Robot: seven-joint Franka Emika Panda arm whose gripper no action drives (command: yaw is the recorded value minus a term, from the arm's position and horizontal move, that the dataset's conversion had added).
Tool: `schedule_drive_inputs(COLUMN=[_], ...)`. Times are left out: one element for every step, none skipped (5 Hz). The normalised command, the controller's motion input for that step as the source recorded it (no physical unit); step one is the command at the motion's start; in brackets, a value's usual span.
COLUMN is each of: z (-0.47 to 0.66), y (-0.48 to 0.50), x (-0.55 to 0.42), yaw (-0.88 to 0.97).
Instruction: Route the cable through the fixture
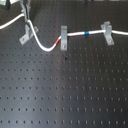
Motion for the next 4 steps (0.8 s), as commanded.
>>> schedule_drive_inputs(z=[0.04, 0.22, 0.25, 0.32], y=[0.137, 0.129, 0.121, 0.123], x=[-0.008, -0.071, -0.067, -0.066], yaw=[0.0, 0.0, 0.0, 0.0])
